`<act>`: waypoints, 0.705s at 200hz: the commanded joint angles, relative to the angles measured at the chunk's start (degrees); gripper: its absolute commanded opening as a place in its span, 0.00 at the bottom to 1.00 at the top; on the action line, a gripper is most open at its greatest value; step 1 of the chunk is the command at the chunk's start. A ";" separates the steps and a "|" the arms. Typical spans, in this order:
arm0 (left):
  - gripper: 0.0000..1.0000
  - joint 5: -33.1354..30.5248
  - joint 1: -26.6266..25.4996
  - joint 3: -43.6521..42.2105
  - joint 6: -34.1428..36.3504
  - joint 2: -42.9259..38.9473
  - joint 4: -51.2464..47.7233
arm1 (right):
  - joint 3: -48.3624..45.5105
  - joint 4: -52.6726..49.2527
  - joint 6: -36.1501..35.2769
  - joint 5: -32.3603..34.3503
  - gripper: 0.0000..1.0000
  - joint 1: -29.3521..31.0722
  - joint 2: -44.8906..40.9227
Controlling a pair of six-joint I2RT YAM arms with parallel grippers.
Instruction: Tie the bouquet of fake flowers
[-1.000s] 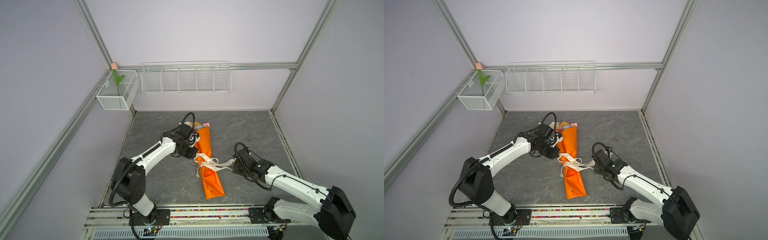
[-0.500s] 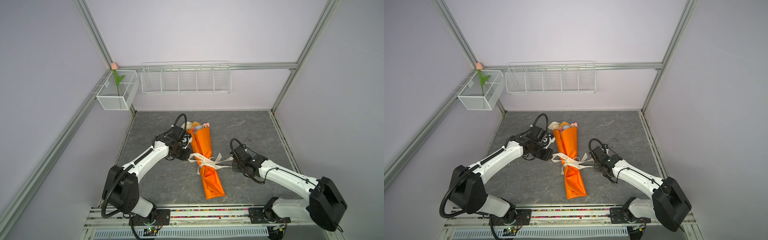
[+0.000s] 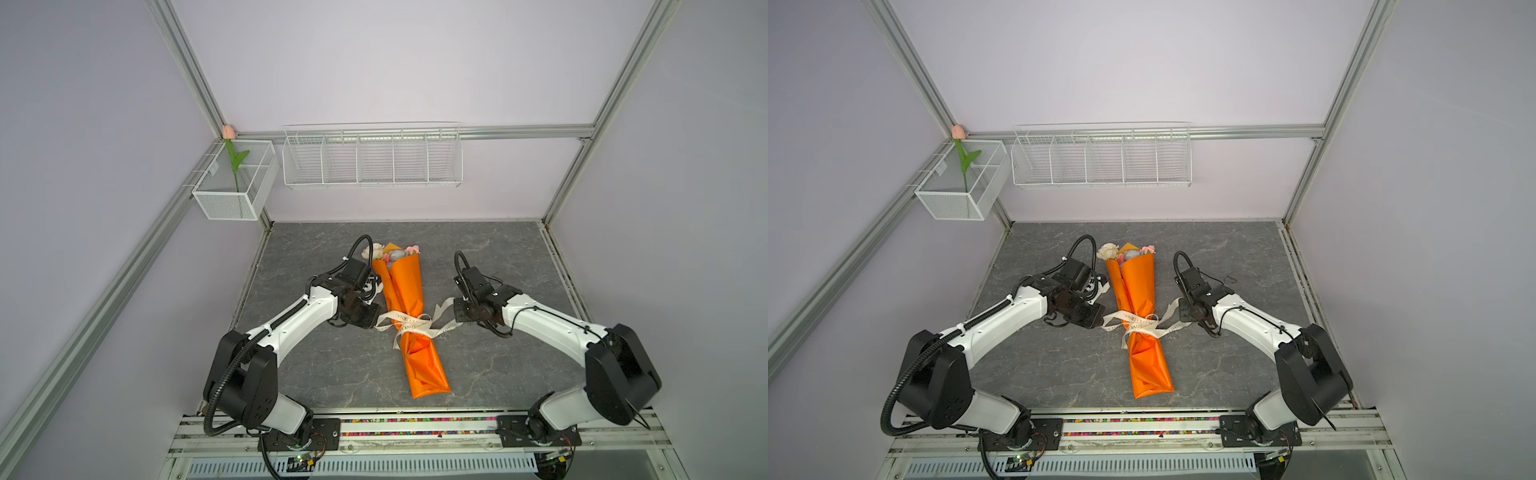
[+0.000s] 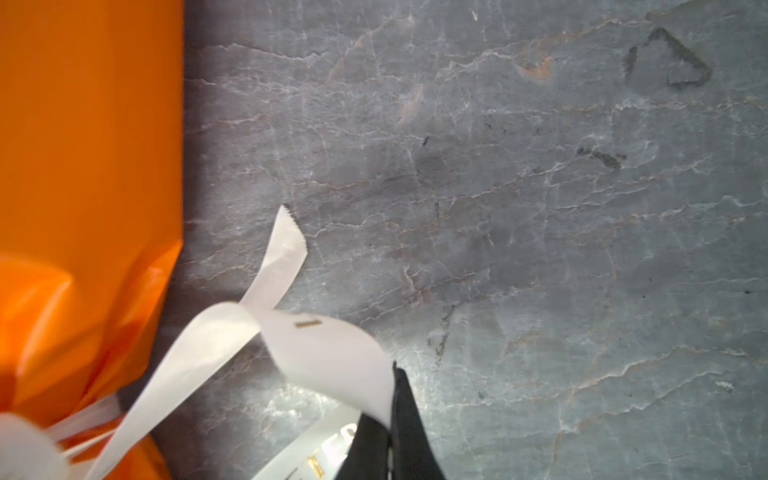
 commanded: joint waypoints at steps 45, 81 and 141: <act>0.00 4.68 -0.08 0.43 0.86 2.19 0.73 | 4.57 -3.92 -7.31 -5.99 0.38 -0.64 0.10; 0.00 5.31 -0.06 -0.03 0.38 2.37 1.17 | -7.48 2.51 -13.50 -17.36 0.54 0.38 -14.34; 0.00 4.86 -0.02 1.61 1.00 2.97 0.00 | -16.60 14.19 -33.26 -23.96 0.51 10.60 -16.36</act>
